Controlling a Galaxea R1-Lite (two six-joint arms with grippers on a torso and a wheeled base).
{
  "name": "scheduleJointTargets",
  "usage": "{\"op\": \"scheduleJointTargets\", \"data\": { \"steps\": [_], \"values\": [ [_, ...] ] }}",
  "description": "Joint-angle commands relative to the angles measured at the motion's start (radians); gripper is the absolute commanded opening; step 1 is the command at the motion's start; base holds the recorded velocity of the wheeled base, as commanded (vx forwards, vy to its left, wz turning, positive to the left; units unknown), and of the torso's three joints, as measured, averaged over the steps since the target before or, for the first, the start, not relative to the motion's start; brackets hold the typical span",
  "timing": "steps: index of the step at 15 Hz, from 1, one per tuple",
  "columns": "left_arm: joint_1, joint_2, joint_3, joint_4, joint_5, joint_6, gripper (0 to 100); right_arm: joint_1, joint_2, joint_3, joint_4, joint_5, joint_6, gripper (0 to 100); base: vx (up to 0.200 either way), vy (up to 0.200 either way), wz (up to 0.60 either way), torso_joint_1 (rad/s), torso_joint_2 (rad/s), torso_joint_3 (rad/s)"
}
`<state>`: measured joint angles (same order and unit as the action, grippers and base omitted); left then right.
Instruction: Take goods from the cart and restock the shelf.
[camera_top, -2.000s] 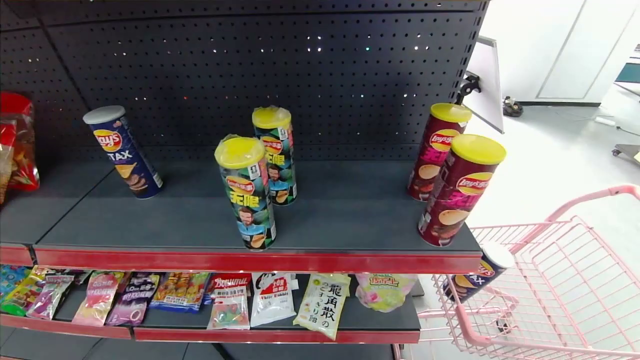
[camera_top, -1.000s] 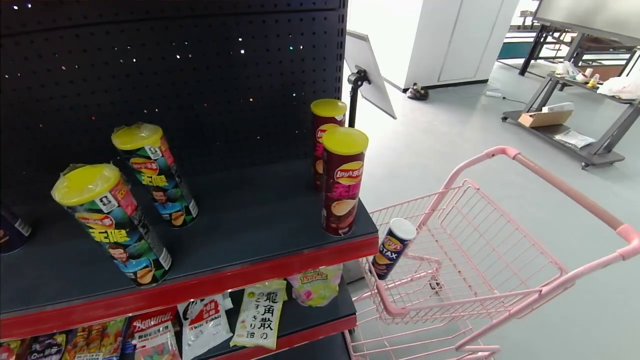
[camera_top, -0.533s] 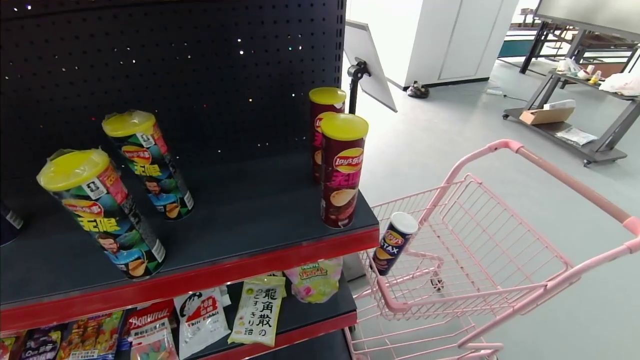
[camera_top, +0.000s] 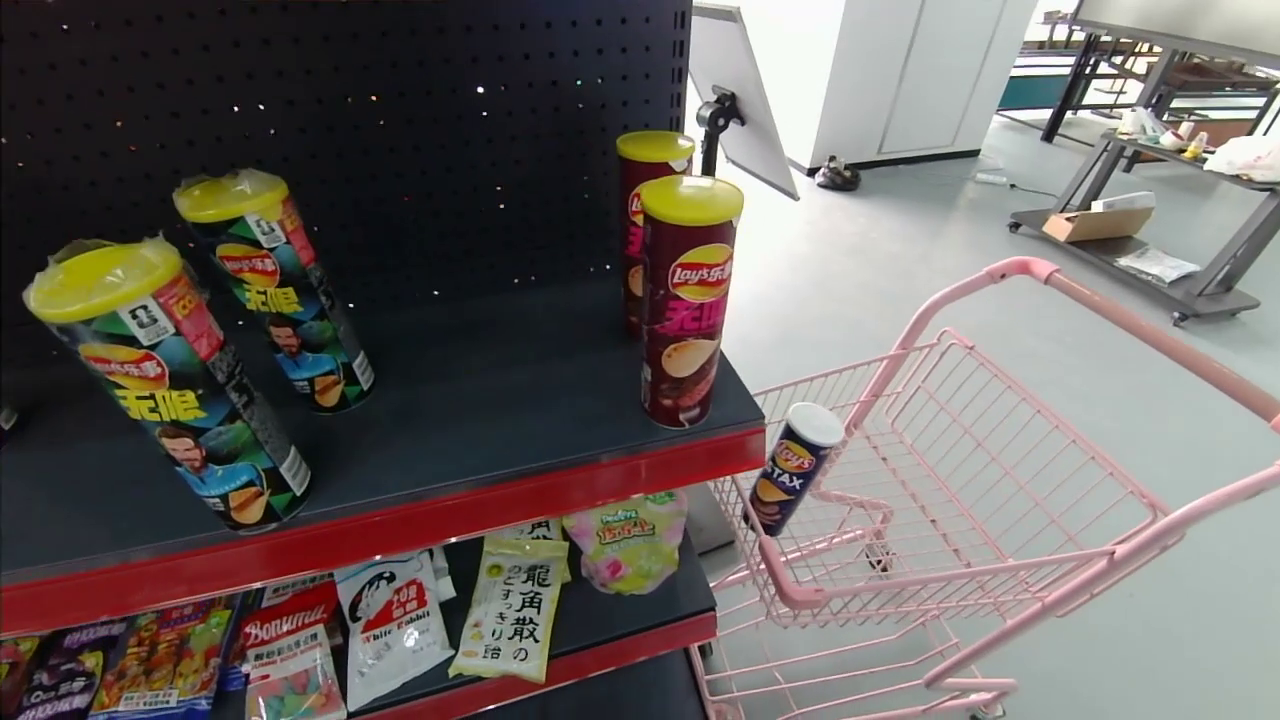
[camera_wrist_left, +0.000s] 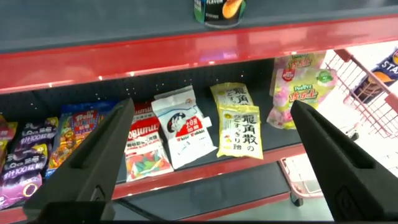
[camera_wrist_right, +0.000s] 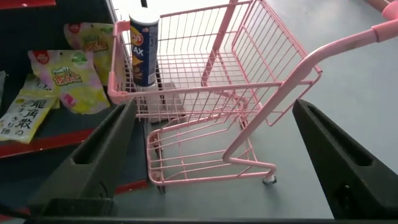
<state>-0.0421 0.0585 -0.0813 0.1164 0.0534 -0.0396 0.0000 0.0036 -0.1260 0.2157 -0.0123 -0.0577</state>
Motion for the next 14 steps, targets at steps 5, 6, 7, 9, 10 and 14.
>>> {"op": "scheduleJointTargets", "data": {
  "steps": [5, 6, 7, 9, 10, 14],
  "values": [
    [0.001, 0.001, 0.0, 0.0, 0.0, -0.002, 100, 0.0, -0.001, 0.002, 0.001, 0.005, 0.001, 100, 0.0, 0.0, 0.0, -0.15, 0.4, 0.257],
    [-0.001, 0.001, 0.0, 0.0, 0.0, -0.002, 100, 0.0, -0.001, 0.002, 0.001, 0.009, 0.01, 100, 0.0, 0.0, 0.0, -0.163, 0.5, 0.32],
    [0.001, 0.001, 0.002, 0.0, 0.0, -0.002, 100, 0.0, -0.001, 0.002, 0.001, 0.0, 0.032, 100, 0.0, 0.0, 0.0, -0.1, 0.29, 0.183],
    [-0.001, 0.001, 0.0, 0.0, 0.0, -0.005, 100, 0.0, 0.01, -0.011, -0.003, -0.012, 0.041, 100, 0.0, 0.0, 0.0, -0.046, 0.13, 0.088],
    [0.001, 0.001, 0.0, 0.0, 0.003, -0.006, 100, 0.003, 0.194, -0.149, -0.024, 0.002, 0.052, 100, 0.0, 0.0, 0.0, 0.0, 0.0, 0.0],
    [-0.001, 0.001, 0.002, 0.0, 0.002, -0.003, 100, 0.115, 0.937, -0.428, -0.368, 0.12, 0.193, 100, 0.0, 0.0, 0.0, 0.0, 0.0, 0.0]
  ]
}}
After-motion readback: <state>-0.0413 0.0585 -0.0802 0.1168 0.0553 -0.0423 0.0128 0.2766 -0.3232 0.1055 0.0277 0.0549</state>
